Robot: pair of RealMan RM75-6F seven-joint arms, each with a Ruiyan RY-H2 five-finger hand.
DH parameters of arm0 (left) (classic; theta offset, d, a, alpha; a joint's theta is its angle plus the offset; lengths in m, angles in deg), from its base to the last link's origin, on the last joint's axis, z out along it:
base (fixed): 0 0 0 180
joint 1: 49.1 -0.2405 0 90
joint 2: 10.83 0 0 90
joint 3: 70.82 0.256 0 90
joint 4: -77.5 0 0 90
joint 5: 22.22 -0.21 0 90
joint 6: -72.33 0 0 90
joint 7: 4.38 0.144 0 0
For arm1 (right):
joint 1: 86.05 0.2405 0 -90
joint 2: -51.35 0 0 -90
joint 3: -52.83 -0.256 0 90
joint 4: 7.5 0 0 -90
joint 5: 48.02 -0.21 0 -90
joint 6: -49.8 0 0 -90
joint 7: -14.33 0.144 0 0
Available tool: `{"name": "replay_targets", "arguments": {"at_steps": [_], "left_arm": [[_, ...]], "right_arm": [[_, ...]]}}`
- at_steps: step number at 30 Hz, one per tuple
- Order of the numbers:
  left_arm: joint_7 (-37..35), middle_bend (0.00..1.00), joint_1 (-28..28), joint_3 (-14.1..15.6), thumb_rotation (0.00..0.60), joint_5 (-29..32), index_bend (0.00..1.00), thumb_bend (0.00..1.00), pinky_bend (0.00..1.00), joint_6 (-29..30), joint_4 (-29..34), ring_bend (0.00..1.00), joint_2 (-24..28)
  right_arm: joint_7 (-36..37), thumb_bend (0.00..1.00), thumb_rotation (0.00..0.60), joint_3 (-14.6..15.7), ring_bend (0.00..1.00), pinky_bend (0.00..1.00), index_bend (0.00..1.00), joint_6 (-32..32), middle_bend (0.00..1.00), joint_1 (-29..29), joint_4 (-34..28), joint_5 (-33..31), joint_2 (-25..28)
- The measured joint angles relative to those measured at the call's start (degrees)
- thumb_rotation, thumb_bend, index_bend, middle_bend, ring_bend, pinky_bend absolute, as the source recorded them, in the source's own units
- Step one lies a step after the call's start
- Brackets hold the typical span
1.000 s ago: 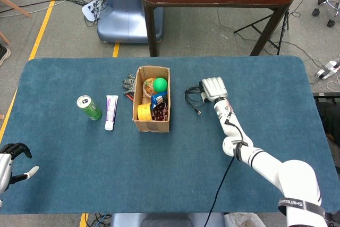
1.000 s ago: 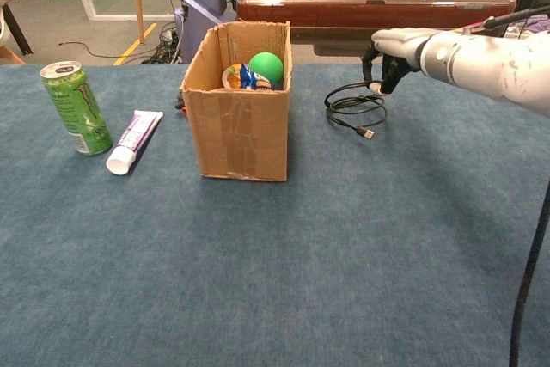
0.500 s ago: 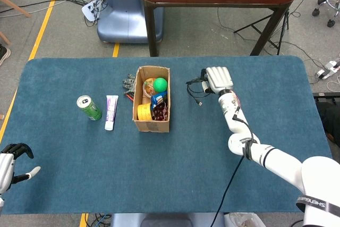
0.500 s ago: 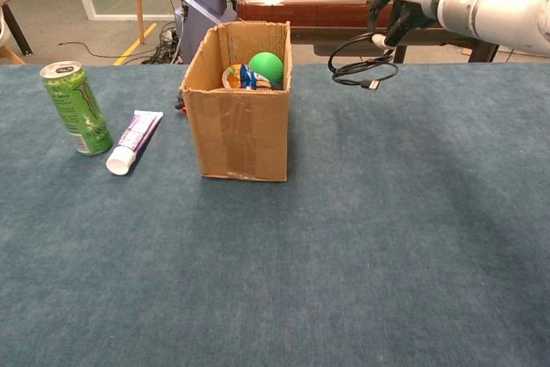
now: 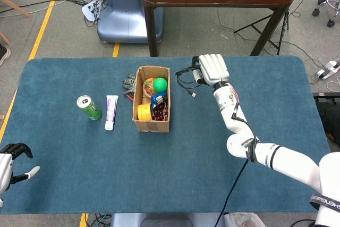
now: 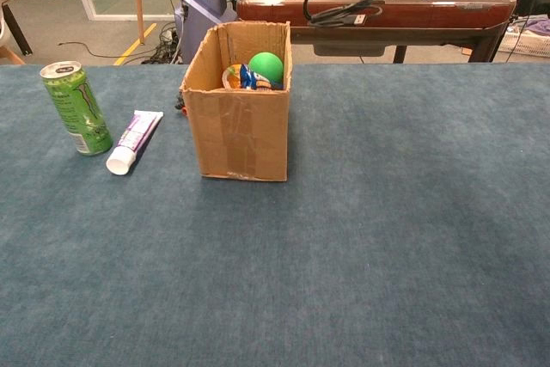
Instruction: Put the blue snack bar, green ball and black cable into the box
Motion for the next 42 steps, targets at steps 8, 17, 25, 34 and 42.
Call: {"name": "replay_targets", "arguments": {"at_steps": [8, 17, 25, 34, 42], "left_arm": [[-0.04, 0.46, -0.06, 0.04, 0.600, -0.19, 0.57, 0.08, 0.68, 0.22, 0.18, 0.37, 0.13], [-0.57, 0.46, -0.42, -0.01, 0.600, -0.41, 0.56, 0.08, 0.68, 0.99, 0.49, 0.37, 0.57], [-0.88, 0.46, -0.63, -0.03, 0.600, -0.39, 0.56, 0.08, 0.68, 1.28, 0.80, 0.37, 0.96], [-0.62, 0.46, -0.67, 0.04, 0.600, -0.45, 0.56, 0.08, 0.68, 1.20, 1.01, 0.37, 1.07], [-0.36, 0.46, -0.59, 0.02, 0.600, 0.00, 0.56, 0.08, 0.68, 0.72, 0.88, 0.37, 1.03]], "right_arm": [[-1.56, 0.54, 0.600, 0.35, 1.00, 1.00, 0.69, -1.89, 1.00, 2.33, -5.89, -0.70, 2.10], [0.03, 0.54, 0.600, 1.85, 1.00, 1.00, 0.69, -1.56, 1.00, 4.96, -5.17, 1.09, -1.66], [1.24, 0.53, 0.600, 3.23, 1.00, 1.00, 0.69, -0.48, 1.00, 7.77, -2.92, 3.10, -5.68], [0.12, 0.00, 0.600, 5.45, 1.00, 1.00, 0.40, -1.43, 1.00, 8.26, -1.64, 4.26, -6.57], [1.37, 0.00, 0.600, 5.33, 1.00, 1.00, 0.31, -4.07, 1.00, 6.71, -3.33, 5.82, -4.88]]}}
